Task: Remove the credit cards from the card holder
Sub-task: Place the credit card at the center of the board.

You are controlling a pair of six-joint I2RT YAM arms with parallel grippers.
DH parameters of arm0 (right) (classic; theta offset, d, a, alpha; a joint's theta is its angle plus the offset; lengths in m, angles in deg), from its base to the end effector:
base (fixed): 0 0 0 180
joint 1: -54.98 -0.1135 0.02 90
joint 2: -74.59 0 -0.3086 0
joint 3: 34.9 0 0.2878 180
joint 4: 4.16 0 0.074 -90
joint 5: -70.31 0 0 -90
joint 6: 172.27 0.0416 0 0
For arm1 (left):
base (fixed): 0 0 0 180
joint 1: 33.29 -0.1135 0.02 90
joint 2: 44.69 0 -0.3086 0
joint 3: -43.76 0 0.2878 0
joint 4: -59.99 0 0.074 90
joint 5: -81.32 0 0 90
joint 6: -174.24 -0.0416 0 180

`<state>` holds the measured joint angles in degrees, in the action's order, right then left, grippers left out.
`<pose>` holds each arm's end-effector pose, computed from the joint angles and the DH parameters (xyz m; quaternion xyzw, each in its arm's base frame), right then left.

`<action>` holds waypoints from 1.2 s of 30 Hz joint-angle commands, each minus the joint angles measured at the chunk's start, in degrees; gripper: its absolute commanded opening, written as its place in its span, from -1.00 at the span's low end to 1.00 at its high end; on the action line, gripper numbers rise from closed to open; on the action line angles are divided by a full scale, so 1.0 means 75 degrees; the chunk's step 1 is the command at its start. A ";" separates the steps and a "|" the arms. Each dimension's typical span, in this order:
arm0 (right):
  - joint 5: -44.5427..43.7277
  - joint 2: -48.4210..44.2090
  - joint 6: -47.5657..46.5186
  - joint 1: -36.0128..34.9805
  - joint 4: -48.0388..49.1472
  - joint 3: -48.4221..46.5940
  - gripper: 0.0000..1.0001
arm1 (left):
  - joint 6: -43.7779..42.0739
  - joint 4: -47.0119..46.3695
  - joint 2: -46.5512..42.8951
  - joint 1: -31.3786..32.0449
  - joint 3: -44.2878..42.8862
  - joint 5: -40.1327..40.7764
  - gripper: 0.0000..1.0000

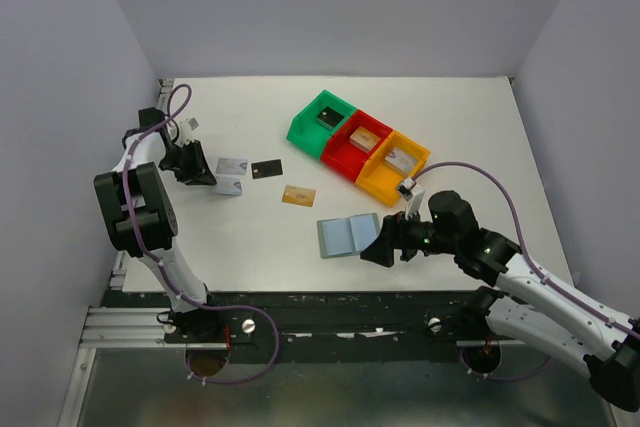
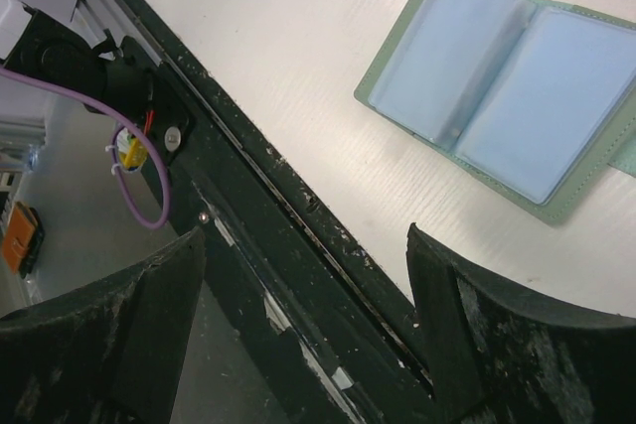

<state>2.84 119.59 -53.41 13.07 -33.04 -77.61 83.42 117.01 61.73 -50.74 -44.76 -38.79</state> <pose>0.1274 0.1358 0.2620 -0.1924 0.8379 0.4177 0.2942 0.3971 0.1030 0.2149 -0.1047 0.9522 -0.2341 0.1660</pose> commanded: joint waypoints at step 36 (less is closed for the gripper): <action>-0.4442 0.1230 0.0381 0.0045 -0.1562 -0.0761 0.79 | 0.6038 -0.5039 -0.9265 0.2830 0.6272 0.2002 0.98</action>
<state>-17.86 126.69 -53.63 13.07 -40.36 -80.45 115.24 88.08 -1.59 -29.58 -3.71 -11.42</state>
